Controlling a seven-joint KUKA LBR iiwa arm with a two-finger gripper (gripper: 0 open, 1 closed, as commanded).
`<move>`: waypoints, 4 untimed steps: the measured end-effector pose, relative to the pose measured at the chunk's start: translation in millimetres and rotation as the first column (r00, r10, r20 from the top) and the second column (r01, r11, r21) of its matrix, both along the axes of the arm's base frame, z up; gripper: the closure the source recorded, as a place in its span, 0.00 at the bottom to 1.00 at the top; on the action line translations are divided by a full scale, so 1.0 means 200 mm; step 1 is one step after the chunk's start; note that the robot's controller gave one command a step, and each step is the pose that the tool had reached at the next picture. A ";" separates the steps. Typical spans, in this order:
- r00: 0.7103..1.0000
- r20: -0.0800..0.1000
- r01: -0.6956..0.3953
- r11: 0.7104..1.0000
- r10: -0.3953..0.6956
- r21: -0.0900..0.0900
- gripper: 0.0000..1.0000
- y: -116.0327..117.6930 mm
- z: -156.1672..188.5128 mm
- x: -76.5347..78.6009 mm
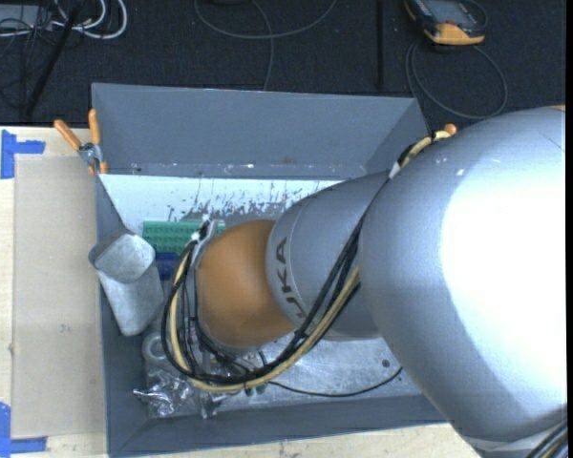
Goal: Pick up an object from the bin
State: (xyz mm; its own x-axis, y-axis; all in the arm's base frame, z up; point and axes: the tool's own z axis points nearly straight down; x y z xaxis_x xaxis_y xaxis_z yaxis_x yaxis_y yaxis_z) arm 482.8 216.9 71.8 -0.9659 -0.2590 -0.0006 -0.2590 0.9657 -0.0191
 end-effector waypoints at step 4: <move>0.995 -0.001 -0.096 0.995 0.096 0.019 0.00 0.12 0.00 0.00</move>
Offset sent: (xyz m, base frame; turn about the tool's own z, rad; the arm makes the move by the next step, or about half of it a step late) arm -0.0071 0.0215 -0.0018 0.0368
